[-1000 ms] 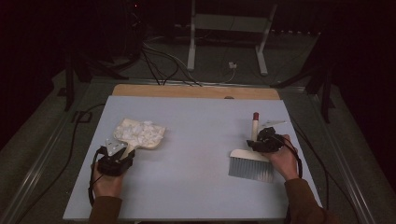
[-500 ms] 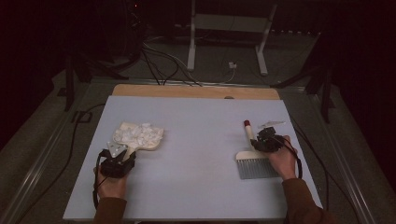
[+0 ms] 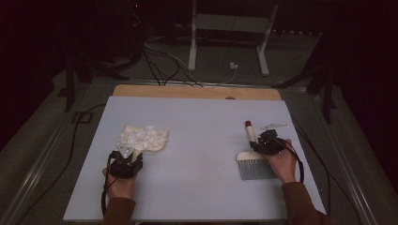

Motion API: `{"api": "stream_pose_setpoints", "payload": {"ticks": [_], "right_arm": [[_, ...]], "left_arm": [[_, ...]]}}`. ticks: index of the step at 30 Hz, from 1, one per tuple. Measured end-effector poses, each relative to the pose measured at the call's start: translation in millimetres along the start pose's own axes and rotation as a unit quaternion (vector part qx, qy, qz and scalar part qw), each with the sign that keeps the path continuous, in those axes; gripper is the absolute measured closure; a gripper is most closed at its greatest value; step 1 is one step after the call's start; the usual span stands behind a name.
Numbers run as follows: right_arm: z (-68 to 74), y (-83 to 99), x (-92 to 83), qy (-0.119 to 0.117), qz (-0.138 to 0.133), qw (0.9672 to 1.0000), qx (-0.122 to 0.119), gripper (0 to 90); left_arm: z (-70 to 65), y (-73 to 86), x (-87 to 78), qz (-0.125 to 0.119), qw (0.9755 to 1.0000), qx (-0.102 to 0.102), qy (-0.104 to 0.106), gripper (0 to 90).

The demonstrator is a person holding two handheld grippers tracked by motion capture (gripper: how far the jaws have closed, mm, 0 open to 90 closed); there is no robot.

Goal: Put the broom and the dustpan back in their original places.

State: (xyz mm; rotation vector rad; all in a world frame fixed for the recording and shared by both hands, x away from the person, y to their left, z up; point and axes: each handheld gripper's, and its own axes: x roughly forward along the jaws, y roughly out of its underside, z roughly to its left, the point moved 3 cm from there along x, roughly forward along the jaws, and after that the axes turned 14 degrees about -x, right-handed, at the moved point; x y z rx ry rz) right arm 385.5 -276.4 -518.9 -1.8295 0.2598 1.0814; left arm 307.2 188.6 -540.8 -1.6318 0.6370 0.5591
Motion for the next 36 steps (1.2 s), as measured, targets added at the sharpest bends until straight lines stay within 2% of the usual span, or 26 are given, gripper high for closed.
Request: {"api": "stream_pose_setpoints", "payload": {"ticks": [3,6,10,16,19,23,26,29,31,33,36], "right_arm": [[3.1,-0.3,-4.4,-0.005,-0.024,0.9997,0.010,48.4],[5.8,-0.9,-9.8,-0.007,-0.049,0.9984,0.026,42.5],[10.7,-0.3,-17.0,-0.001,-0.078,0.9963,0.035,35.4],[18.2,2.9,-27.1,-0.003,-0.126,0.9910,0.044,24.3],[22.1,3.5,-32.1,-0.005,-0.151,0.9874,0.047,18.6],[28.5,5.6,-39.3,-0.005,-0.178,0.9833,0.037,14.3],[32.8,7.8,-44.9,-0.007,-0.203,0.9786,0.031,10.7],[35.6,9.4,-49.9,-0.011,-0.222,0.9746,0.023,8.4],[37.2,9.9,-53.4,-0.012,-0.234,0.9718,0.021,6.5],[38.6,11.0,-56.1,-0.012,-0.243,0.9698,0.019,4.6],[39.2,13.7,-57.6,-0.008,-0.245,0.9693,0.016,3.8]], "left_arm": [[0.1,-0.8,-1.9,-0.011,0.9999,-0.001,0.008,50.8],[2.6,-4.8,-8.5,-0.031,0.9992,-0.012,0.023,47.6],[8.3,-13.1,-19.6,-0.062,0.9968,-0.023,0.046,38.5],[15.3,-27.3,-38.5,-0.104,0.9898,-0.033,0.091,27.3],[16.4,-31.9,-47.7,-0.124,0.9864,-0.026,0.105,23.4],[15.6,-35.4,-55.9,-0.139,0.9828,-0.012,0.121,17.3],[15.0,-37.3,-59.9,-0.144,0.9817,0.001,0.124,12.7],[16.5,-38.2,-62.4,-0.149,0.9802,-0.004,0.131,7.4],[17.8,-38.3,-63.7,-0.148,0.9803,-0.005,0.130,2.9],[18.7,-38.8,-65.6,-0.151,0.9805,-0.003,0.126,0.5],[19.3,-39.8,-68.8,-0.155,0.9802,0.000,0.123,0.4]]}}
